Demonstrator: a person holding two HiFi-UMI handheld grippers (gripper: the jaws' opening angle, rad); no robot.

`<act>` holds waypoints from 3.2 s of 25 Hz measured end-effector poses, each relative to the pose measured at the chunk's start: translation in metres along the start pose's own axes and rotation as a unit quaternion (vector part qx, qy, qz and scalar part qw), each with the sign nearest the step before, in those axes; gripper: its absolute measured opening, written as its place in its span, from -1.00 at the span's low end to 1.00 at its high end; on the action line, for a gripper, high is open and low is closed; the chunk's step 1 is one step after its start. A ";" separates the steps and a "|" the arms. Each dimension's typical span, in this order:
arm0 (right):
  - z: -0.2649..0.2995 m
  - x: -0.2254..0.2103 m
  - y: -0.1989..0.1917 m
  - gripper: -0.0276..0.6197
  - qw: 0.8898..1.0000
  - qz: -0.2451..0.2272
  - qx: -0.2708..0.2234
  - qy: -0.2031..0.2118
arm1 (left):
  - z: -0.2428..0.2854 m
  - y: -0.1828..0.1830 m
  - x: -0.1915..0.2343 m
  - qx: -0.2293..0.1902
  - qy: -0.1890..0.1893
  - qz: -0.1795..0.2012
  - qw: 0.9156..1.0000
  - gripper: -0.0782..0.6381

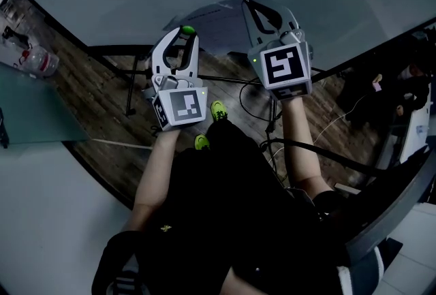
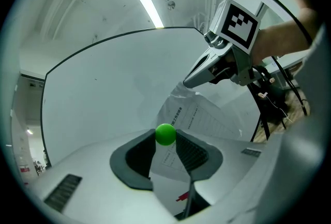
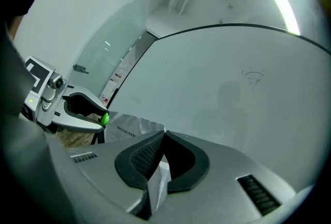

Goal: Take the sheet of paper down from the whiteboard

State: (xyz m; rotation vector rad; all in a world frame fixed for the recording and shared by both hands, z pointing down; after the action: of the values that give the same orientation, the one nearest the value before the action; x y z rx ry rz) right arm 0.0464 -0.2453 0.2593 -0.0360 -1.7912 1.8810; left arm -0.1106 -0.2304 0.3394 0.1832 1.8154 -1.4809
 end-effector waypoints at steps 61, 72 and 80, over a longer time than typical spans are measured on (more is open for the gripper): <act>-0.234 -0.004 -0.048 -0.83 0.984 0.087 -0.061 0.143 | -0.138 0.131 -0.152 0.063 0.058 0.043 0.995 -0.40; -0.274 -0.002 -0.063 -0.83 0.980 0.104 -0.056 0.161 | -0.161 0.148 -0.183 0.069 0.058 0.040 0.995 -0.40; -0.277 -0.005 -0.071 -0.83 0.975 0.118 -0.062 0.175 | -0.157 0.152 -0.188 0.061 0.051 0.030 0.996 -0.40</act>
State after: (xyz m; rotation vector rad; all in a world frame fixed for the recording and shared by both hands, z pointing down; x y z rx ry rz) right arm 0.1804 0.0054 0.2917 -0.6132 -1.7088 1.7793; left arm 0.0295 0.0213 0.3450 0.3776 1.7842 -1.5664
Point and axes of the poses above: the fingertips, and each gripper's own axes: z forward along the fingers, x to its left, y out of its top, the point moved 7 cm from there along -z, backward along the fingers, and after that the axes turned 12 degrees about z, right-handed, at the moved point
